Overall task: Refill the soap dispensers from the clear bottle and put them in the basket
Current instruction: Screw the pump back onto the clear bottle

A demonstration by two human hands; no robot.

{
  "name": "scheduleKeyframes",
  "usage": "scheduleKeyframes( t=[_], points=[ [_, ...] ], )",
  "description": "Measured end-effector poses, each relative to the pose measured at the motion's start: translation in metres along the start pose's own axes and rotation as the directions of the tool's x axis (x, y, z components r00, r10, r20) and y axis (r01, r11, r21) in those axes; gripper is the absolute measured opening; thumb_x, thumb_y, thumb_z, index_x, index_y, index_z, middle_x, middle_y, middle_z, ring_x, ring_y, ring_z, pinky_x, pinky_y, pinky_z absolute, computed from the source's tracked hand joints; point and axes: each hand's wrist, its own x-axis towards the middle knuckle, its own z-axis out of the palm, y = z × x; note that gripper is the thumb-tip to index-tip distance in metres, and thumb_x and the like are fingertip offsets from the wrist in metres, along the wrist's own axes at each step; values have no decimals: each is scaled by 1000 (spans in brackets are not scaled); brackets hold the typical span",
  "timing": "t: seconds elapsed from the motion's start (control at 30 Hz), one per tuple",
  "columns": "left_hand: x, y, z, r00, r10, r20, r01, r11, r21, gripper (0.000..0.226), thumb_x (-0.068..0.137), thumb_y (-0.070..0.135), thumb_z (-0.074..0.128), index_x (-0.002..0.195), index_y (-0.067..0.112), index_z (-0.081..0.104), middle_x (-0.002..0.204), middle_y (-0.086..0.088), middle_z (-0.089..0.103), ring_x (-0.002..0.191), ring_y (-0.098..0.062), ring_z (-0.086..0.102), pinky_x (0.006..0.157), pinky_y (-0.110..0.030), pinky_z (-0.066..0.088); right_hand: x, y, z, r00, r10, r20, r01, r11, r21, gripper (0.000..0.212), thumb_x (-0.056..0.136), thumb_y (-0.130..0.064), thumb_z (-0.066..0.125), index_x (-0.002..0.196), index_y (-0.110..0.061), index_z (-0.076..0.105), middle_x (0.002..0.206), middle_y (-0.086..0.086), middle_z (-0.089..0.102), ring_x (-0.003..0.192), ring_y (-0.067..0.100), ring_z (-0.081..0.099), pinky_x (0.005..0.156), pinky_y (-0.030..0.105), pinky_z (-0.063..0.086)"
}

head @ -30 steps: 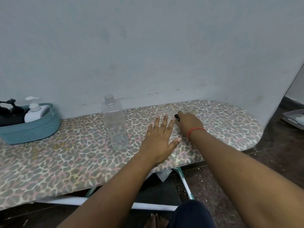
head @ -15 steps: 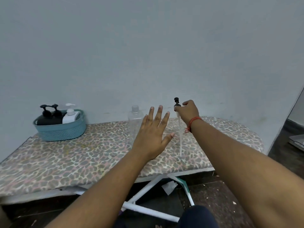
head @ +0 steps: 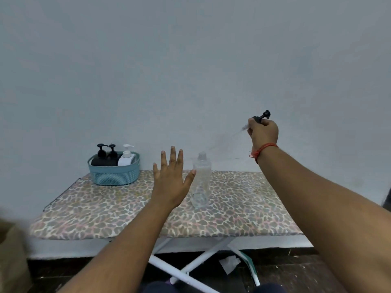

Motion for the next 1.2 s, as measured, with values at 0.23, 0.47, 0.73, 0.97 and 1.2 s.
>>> scheduleKeyframes(
  t=[0.23, 0.47, 0.73, 0.97, 1.2],
  points=[
    [6, -3, 9, 1000, -14, 28, 15, 1000, -12, 84, 90, 78, 1, 158, 34, -21, 161, 12, -38, 149, -19, -34, 122, -58, -12, 0, -6, 20, 988, -155, -12, 154, 986, -64, 29, 89, -20, 71, 114, -15, 57, 95, -9, 63, 86, 6, 62, 78, 16, 48],
    [13, -5, 24, 997, -40, 59, 42, 999, -33, 85, 91, 79, 2, 158, 33, -21, 161, 11, -37, 149, -20, -34, 121, -58, -13, -4, -3, 37, 956, -243, 162, 271, 944, -187, 27, 91, -20, 69, 115, -18, 58, 96, -17, 61, 86, -7, 58, 69, 6, 41],
    [24, -2, 36, 995, -61, 84, 68, 994, -81, 89, 85, 84, -1, 156, 35, -24, 158, 14, -41, 147, -17, -37, 117, -55, -16, -8, -13, 55, 914, -347, 211, 379, 916, -135, 23, 91, -20, 69, 110, -24, 57, 97, -20, 63, 87, -14, 60, 74, 1, 45],
    [29, 0, 41, 994, -69, 91, 76, 994, -79, 91, 85, 85, 0, 157, 34, -23, 158, 14, -40, 148, -18, -36, 117, -56, -16, -13, -14, 59, 862, -396, 318, 463, 869, -174, 22, 91, -18, 69, 108, -25, 57, 96, -19, 64, 88, -14, 60, 74, -2, 42],
    [32, 1, 45, 995, -48, 86, 53, 997, -53, 87, 89, 83, 3, 157, 34, -24, 157, 15, -42, 148, -19, -36, 117, -55, -17, -10, -23, 62, 846, -451, 286, 506, 848, -160, 23, 91, -20, 68, 112, -22, 58, 102, -13, 68, 95, -6, 64, 79, 4, 47]
  ],
)
